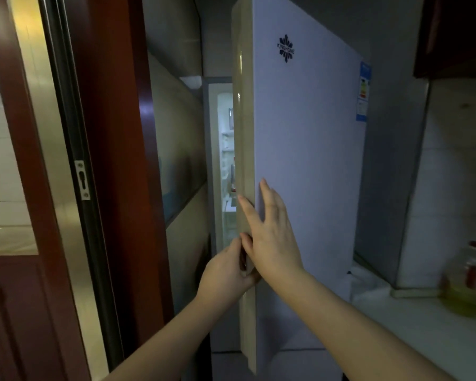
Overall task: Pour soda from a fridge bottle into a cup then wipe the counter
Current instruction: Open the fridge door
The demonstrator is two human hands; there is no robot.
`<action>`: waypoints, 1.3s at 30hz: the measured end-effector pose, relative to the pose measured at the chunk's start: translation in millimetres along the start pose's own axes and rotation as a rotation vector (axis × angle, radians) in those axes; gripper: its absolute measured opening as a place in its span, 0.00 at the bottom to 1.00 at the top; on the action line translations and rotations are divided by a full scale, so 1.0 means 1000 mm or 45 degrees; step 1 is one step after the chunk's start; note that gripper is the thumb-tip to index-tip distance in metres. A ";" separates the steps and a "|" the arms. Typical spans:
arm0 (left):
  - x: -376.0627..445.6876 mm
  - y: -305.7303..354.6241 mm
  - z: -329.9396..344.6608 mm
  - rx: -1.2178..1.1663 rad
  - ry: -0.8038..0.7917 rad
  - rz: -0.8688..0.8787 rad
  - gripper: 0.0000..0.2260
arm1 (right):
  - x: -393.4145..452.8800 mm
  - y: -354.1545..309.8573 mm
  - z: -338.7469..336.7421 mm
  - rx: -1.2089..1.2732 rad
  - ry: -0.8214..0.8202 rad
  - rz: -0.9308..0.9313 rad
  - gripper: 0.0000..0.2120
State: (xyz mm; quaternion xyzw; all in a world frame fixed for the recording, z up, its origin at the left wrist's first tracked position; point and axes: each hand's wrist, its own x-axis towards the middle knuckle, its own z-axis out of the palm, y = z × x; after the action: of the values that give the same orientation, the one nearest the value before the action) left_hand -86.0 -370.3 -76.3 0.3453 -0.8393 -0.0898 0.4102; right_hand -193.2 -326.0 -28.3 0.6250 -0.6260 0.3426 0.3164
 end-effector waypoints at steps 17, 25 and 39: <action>-0.047 0.124 0.046 0.104 -0.008 0.216 0.15 | -0.080 0.084 -0.121 0.132 -0.012 0.014 0.31; -0.063 0.198 0.090 0.114 0.088 0.403 0.13 | -0.121 0.144 -0.178 0.053 -0.098 0.132 0.30; -0.069 0.295 0.150 0.213 -0.151 0.689 0.17 | -0.160 0.229 -0.255 0.008 -0.267 0.439 0.31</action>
State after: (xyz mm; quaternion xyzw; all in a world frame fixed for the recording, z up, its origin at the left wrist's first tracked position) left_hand -318.1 -125.0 -88.8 0.1356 -0.9280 0.0726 0.3394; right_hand -427.2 -29.2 -24.1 0.5418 -0.7521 0.3268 0.1843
